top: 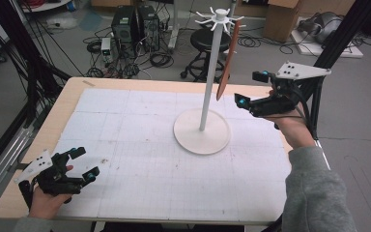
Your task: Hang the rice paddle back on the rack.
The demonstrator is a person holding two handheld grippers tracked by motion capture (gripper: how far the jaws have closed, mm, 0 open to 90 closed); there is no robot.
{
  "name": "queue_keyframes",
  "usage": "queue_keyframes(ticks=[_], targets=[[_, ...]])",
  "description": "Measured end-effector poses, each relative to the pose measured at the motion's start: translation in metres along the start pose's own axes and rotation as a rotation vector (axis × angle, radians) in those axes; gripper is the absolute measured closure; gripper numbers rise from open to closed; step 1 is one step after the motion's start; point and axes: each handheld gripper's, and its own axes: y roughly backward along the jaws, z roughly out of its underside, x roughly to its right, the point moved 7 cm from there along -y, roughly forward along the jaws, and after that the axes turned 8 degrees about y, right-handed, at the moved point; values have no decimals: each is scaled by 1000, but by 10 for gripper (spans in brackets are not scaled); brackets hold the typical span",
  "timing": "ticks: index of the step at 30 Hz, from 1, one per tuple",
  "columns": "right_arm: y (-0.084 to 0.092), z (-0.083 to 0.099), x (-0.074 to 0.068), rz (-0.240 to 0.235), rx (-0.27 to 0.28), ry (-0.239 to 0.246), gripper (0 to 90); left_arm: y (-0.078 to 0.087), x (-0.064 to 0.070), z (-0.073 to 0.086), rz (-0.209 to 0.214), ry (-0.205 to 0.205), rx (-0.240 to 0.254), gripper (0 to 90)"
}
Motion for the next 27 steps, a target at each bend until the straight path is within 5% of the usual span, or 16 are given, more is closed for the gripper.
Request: queue_keyframes(ticks=[16,27], targets=[[22,55,-10,25,-5,-74,0,-6,-7,-1,-12,-7,4,17],[32,99,-34,44,-31,-85,0,-16,-5,-2,-7,-20,8,17]])
